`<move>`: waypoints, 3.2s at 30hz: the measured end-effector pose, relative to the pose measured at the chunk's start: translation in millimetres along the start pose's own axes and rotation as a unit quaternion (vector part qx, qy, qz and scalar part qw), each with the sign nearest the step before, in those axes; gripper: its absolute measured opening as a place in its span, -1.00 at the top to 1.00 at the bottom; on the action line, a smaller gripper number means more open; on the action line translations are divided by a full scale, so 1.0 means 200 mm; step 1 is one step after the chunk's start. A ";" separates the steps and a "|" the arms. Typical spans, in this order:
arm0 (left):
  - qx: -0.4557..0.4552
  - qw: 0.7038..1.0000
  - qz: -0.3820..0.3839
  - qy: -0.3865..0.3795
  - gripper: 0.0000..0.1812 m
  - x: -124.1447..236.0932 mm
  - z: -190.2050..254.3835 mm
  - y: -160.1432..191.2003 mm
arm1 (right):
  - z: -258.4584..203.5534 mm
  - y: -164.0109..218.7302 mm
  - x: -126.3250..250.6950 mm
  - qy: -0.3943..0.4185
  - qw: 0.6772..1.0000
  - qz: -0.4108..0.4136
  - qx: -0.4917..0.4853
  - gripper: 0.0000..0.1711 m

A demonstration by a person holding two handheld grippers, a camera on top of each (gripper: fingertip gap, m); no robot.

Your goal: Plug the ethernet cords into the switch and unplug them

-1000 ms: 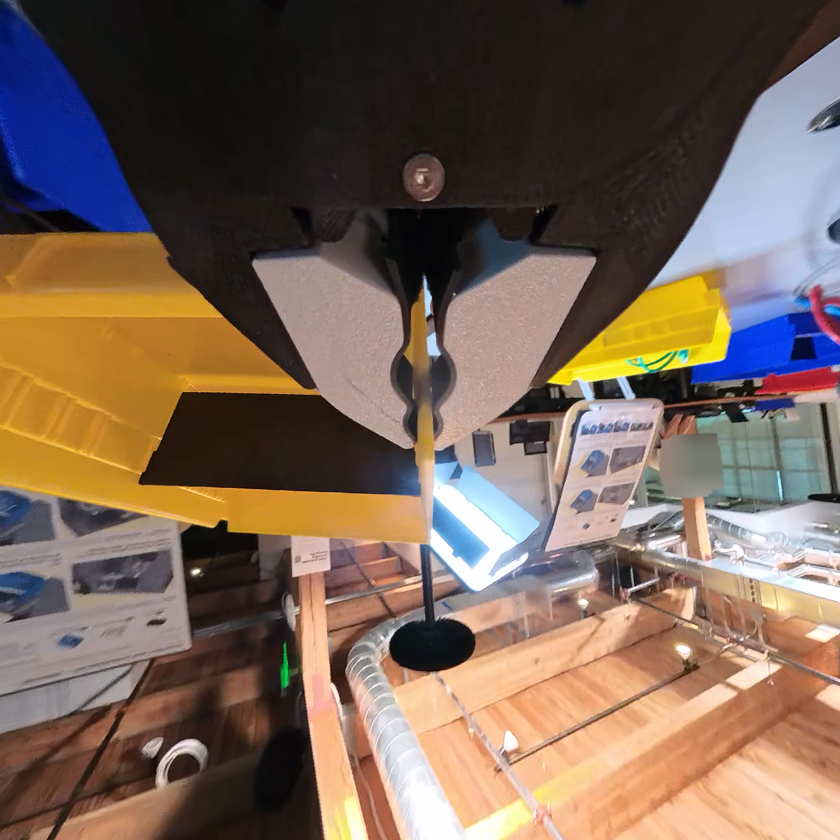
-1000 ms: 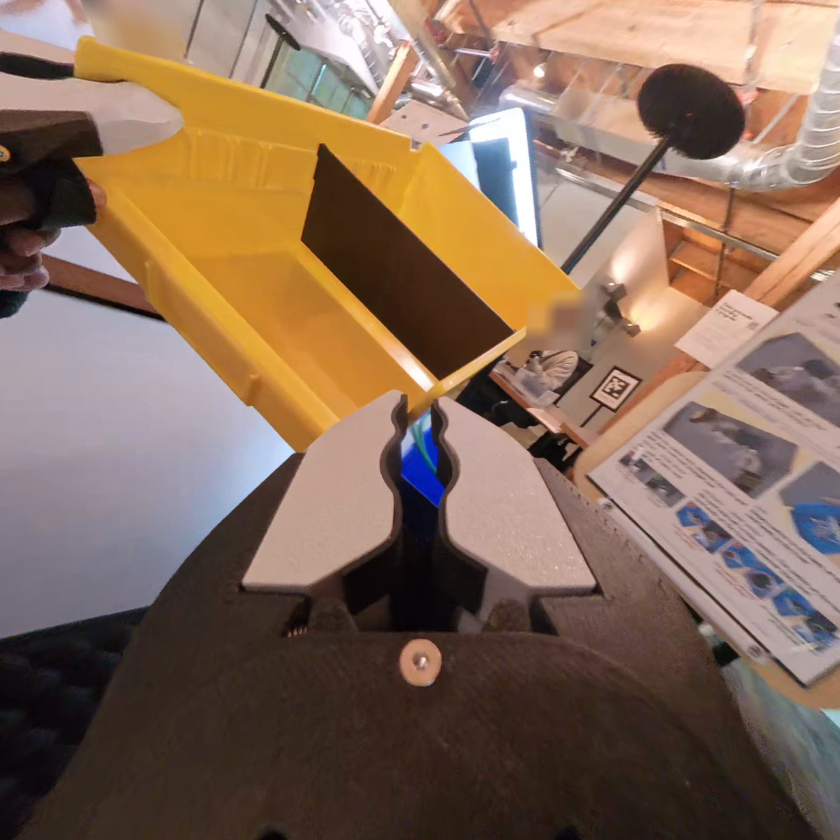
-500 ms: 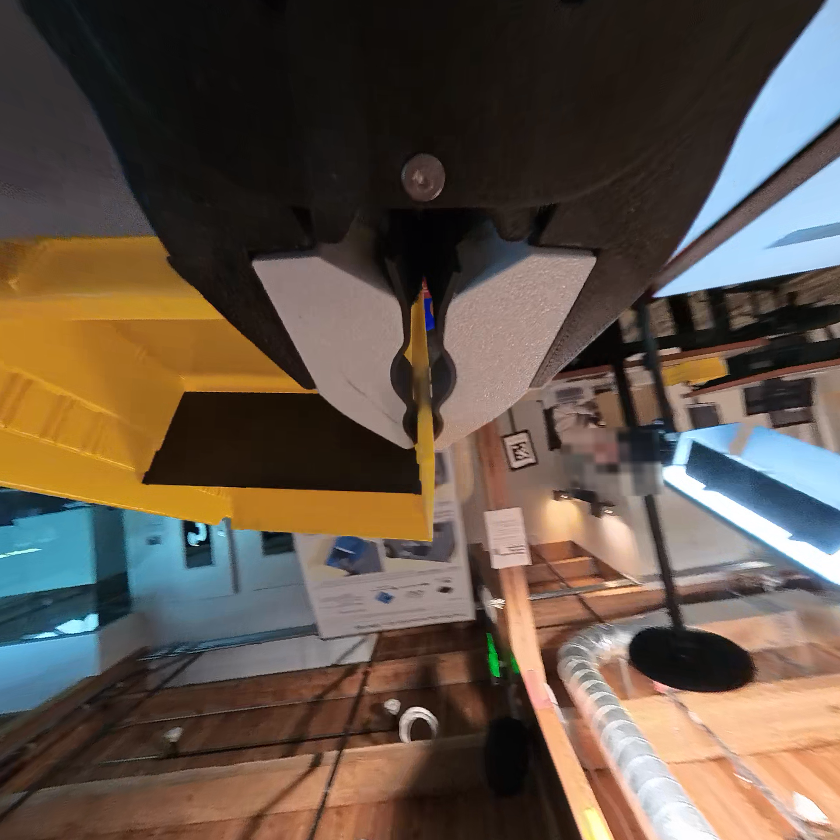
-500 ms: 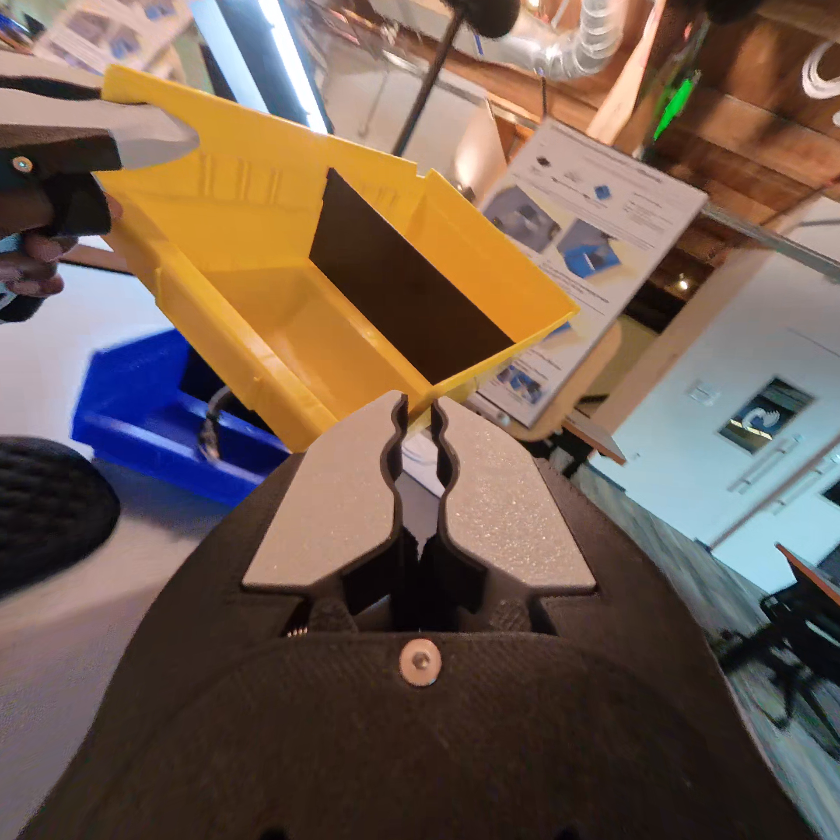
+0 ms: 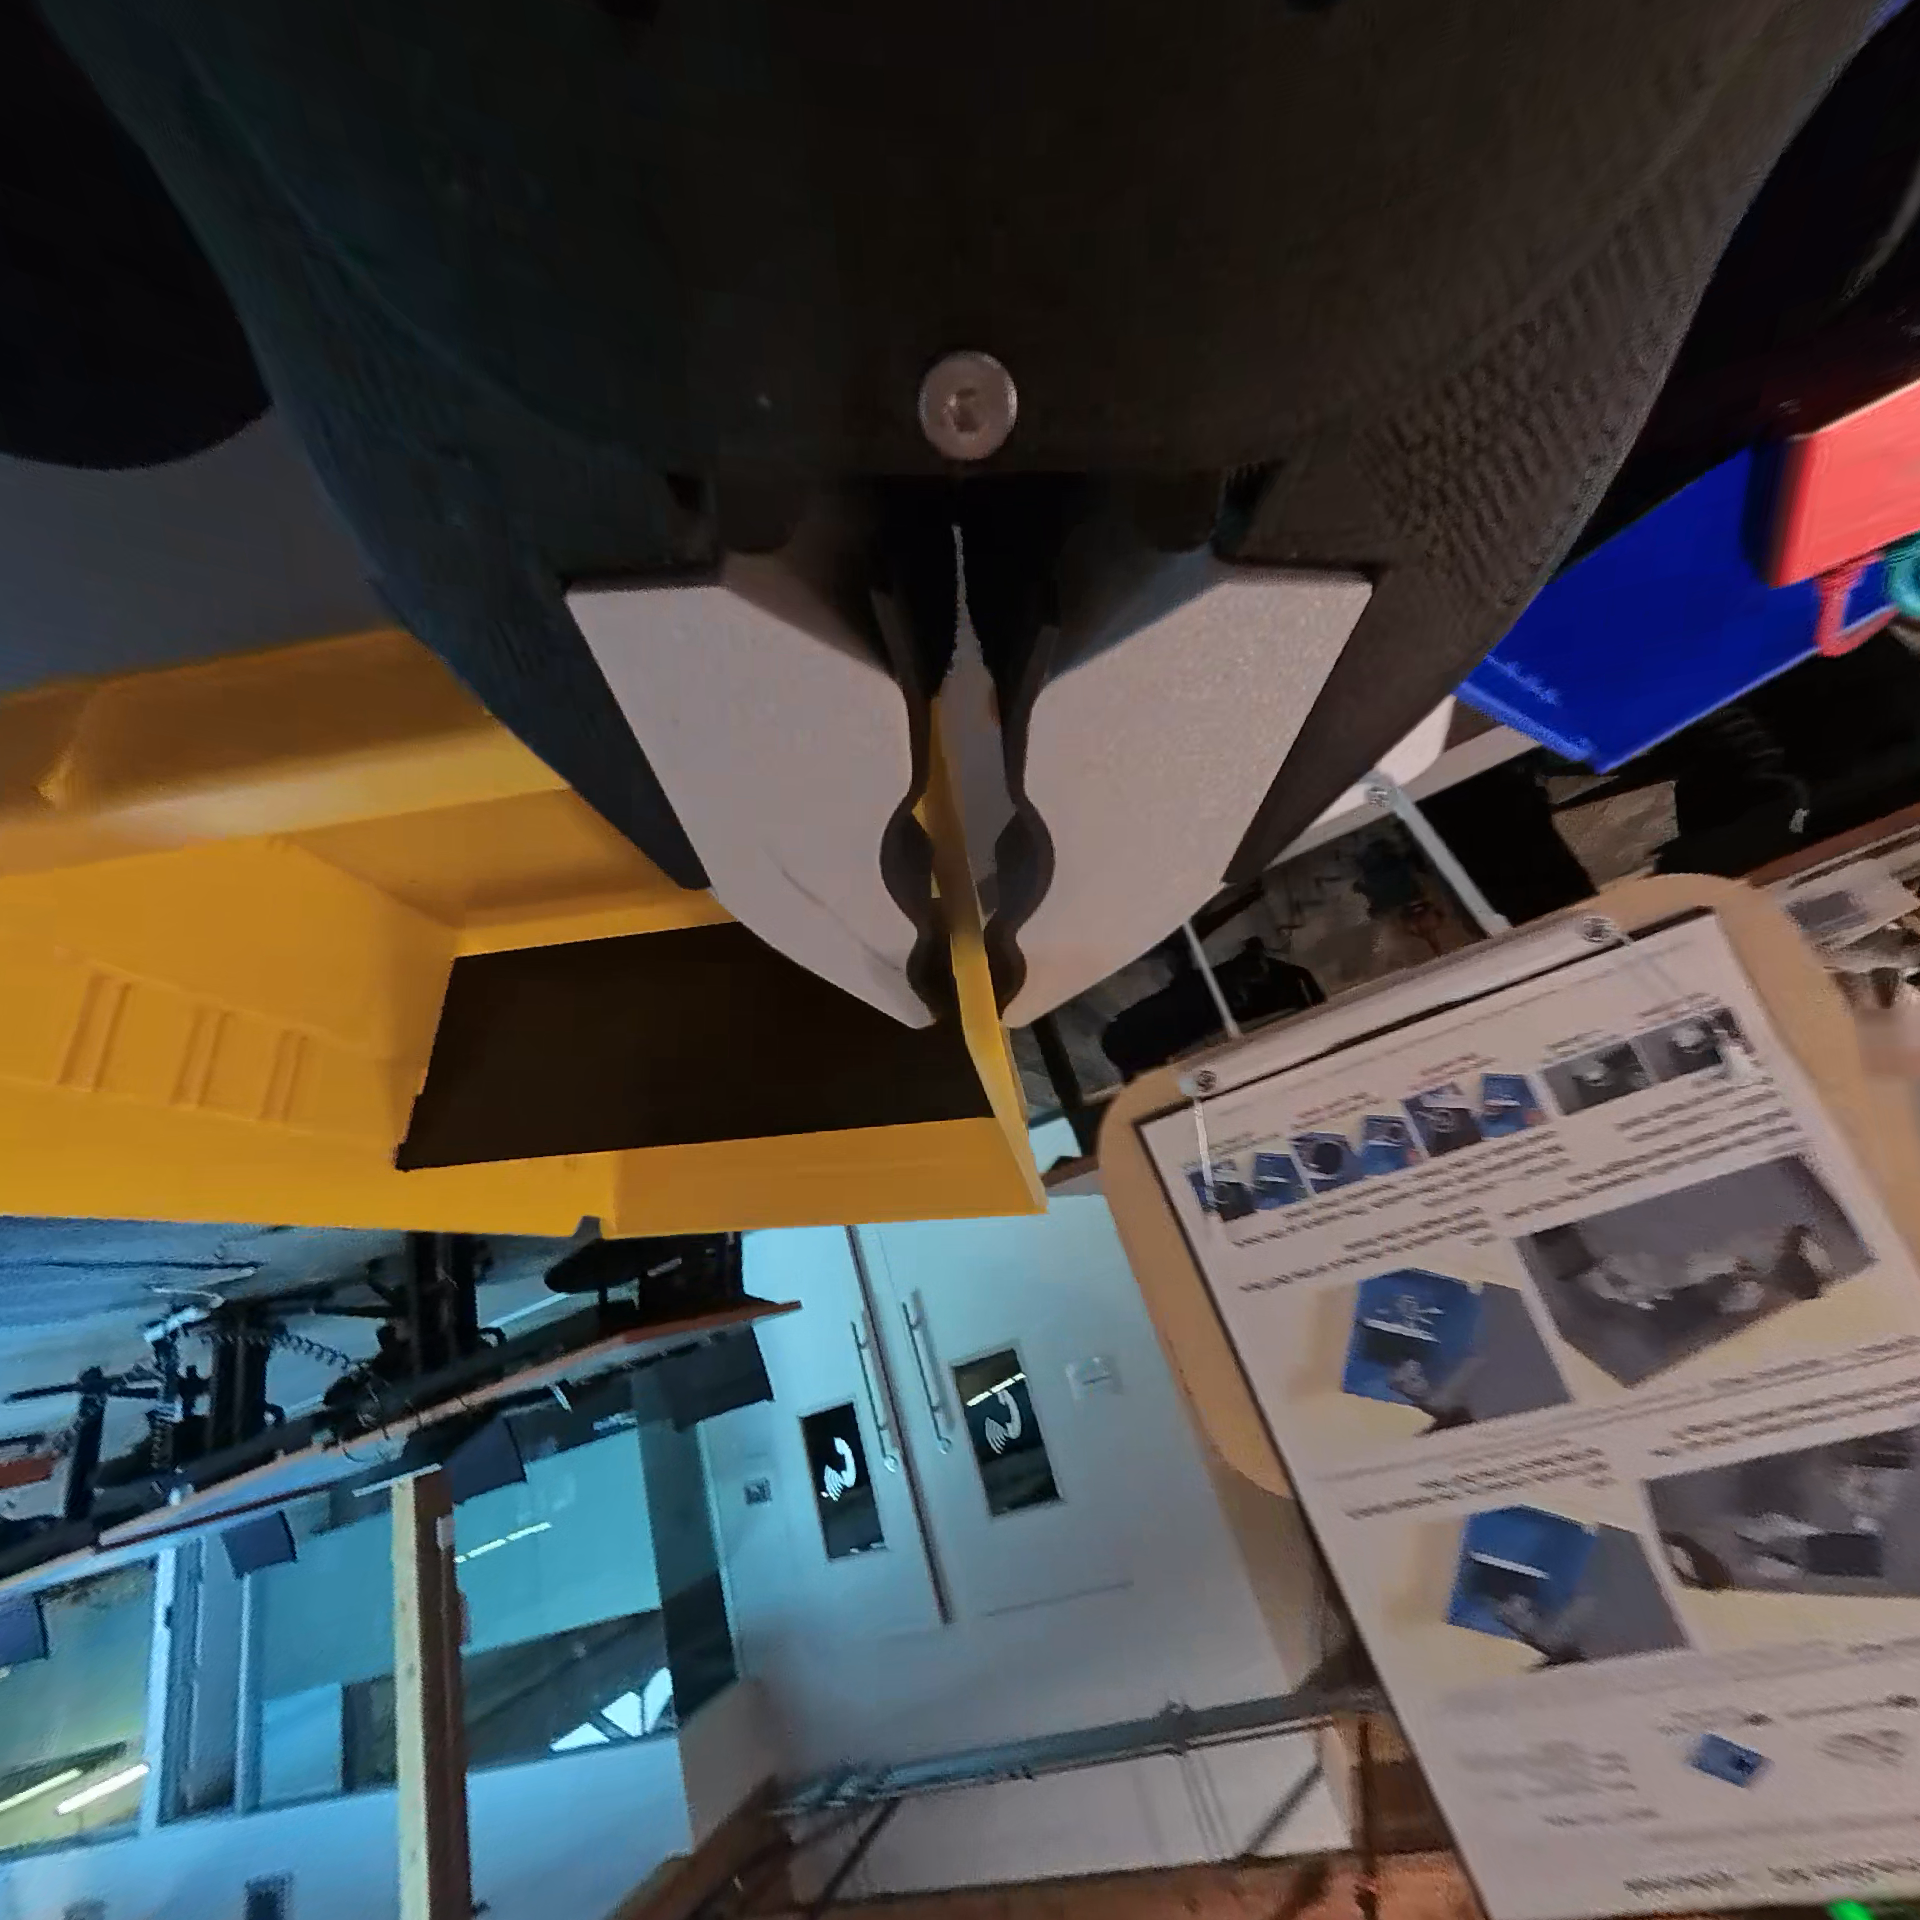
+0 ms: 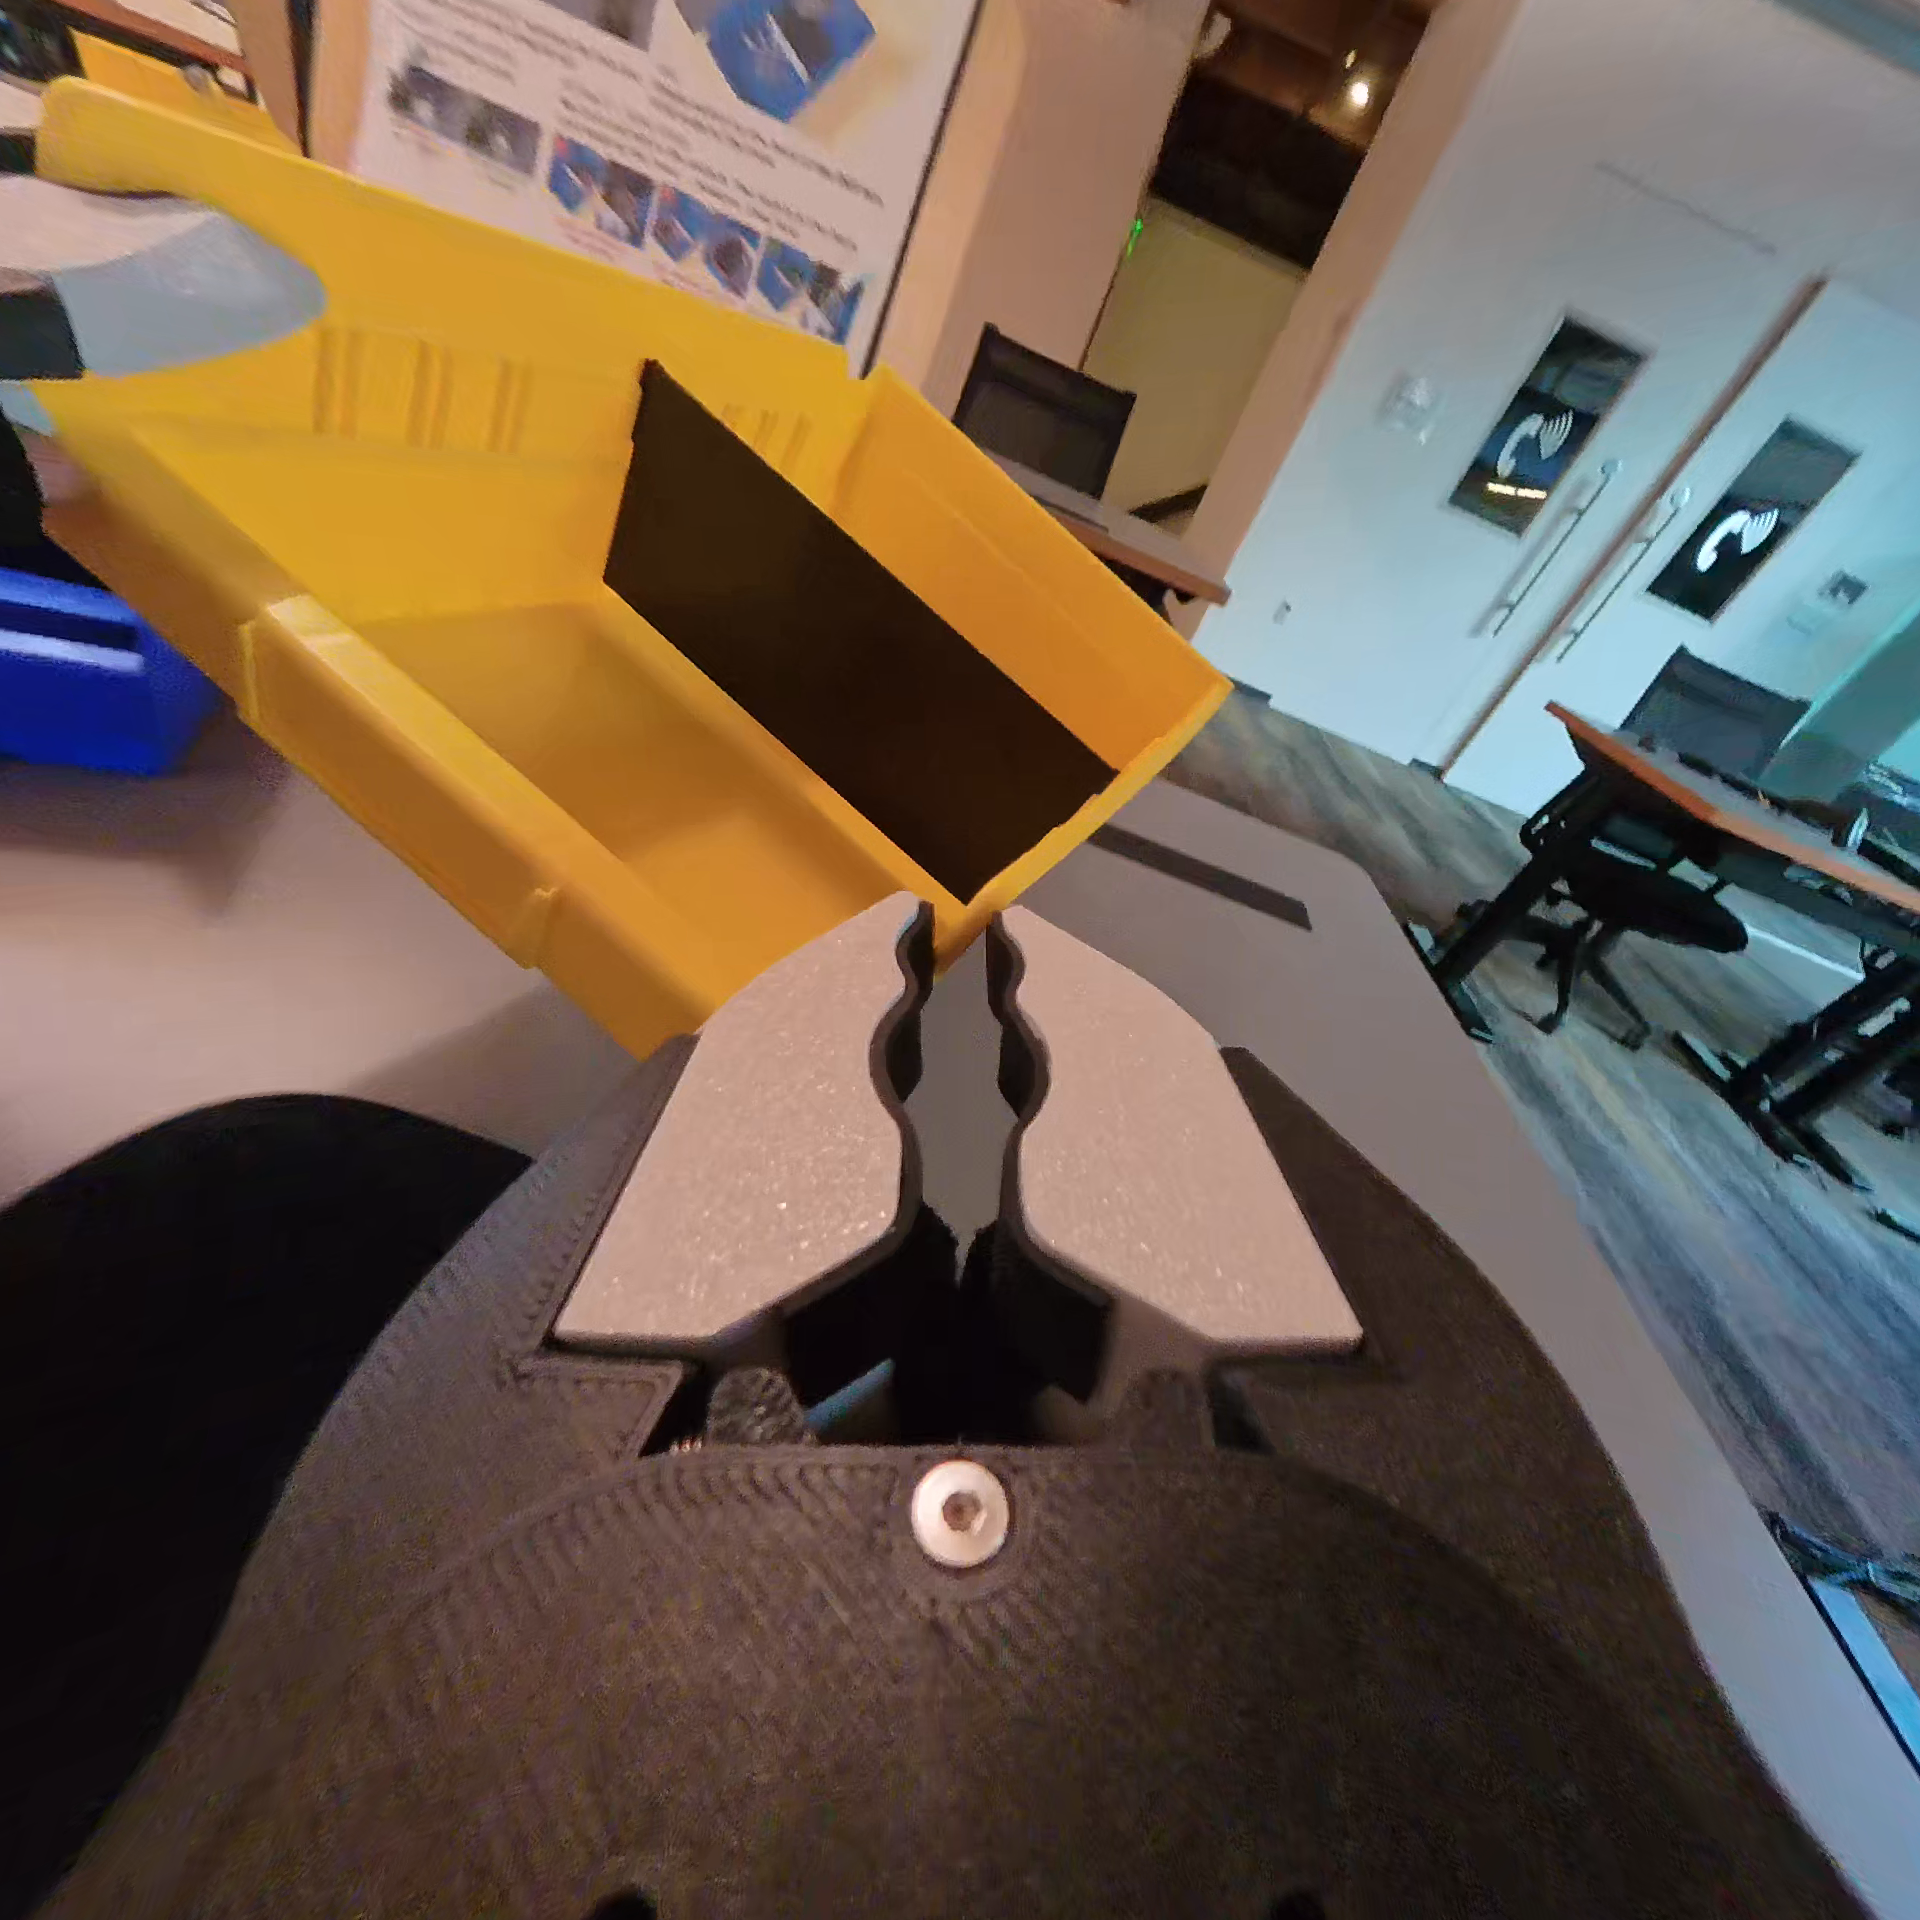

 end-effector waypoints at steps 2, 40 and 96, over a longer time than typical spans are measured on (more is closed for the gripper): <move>0.004 1.000 -0.010 0.017 0.92 -0.03 0.05 0.03 | 0.04 0.05 0.00 0.000 1.000 -0.010 -0.004 0.89; -0.345 0.832 -0.425 0.087 0.53 0.19 -0.51 0.58 | -0.47 -0.01 -0.40 -0.195 0.896 -0.204 0.343 0.31; 0.137 0.957 -0.256 -0.001 -0.08 1.27 -1.53 0.41 | 0.06 -0.06 0.26 -0.165 0.970 -0.019 0.180 0.03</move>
Point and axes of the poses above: each gripper's, where its closed fingertips meet, x back along the fingers, y out of its underside, z = x × y across the jaws, the point moved 10 cm from there along x, back along the fingers, and after that the axes turned 12 degrees about -z, right-handed, at the moved point
